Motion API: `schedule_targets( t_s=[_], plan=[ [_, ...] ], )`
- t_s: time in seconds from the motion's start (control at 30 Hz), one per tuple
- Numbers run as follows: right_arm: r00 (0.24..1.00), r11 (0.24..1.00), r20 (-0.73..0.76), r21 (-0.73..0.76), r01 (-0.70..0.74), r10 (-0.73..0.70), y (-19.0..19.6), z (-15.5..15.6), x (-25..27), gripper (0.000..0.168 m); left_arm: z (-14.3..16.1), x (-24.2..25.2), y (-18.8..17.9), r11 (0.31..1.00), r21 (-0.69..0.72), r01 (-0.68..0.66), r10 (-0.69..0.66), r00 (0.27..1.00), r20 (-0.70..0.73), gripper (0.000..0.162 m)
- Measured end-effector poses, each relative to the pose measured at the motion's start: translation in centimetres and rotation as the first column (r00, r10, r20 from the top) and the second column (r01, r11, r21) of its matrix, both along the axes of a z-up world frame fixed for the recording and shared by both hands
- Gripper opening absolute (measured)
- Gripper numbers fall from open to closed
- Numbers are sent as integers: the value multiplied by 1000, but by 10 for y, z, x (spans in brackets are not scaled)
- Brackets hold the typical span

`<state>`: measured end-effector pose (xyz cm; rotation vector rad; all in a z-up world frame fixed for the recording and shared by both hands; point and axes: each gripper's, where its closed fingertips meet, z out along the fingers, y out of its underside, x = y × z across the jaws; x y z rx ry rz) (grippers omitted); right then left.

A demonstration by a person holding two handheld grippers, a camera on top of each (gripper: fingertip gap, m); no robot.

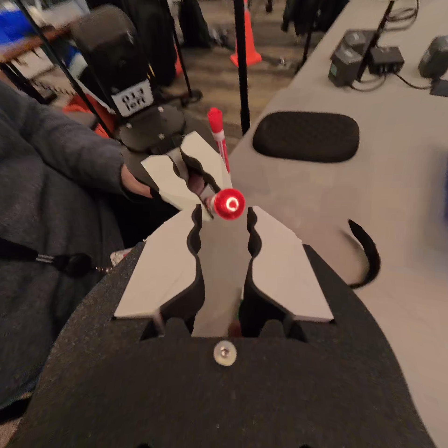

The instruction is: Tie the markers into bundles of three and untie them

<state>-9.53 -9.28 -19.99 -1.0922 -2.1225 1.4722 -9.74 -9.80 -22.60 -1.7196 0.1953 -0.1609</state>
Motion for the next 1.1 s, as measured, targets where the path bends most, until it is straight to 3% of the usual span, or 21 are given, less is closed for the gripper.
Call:
schedule_targets(
  t_s=[0.07,0.2,0.3,0.47,0.6,0.77,0.9,1.1],
  plan=[
    [999,998,-50,-56,1,-3,-7,6,-3,20,-3,3,0,1000,-3,3,-3,1000,-20,18],
    [998,997,-65,-74,-13,9,-18,10,-7,18,-4,3,-6,1000,-15,-14,14,1000,-11,18],
    [999,1000,-45,-1,-28,28,-32,9,-12,18,4,0,-25,997,-11,-79,79,996,-40,46],
    [995,987,-23,135,-89,93,-67,-3,-32,18,4,-18,-80,965,-10,-262,257,953,-160,60],
    [993,969,-2,220,-117,120,-90,-19,-52,18,-16,-55,-110,909,-59,-413,400,902,-163,73],
    [992,945,29,304,-123,120,-103,-41,-73,18,-44,-90,-115,862,-123,-492,477,869,-132,84],
    [991,936,39,325,-133,127,-109,-48,-80,18,-62,-99,-112,862,-152,-484,473,875,-107,84],
    [987,932,65,325,-159,146,-114,-51,-82,20,-67,-99,-107,877,-156,-455,448,891,-75,84]
  ],
)
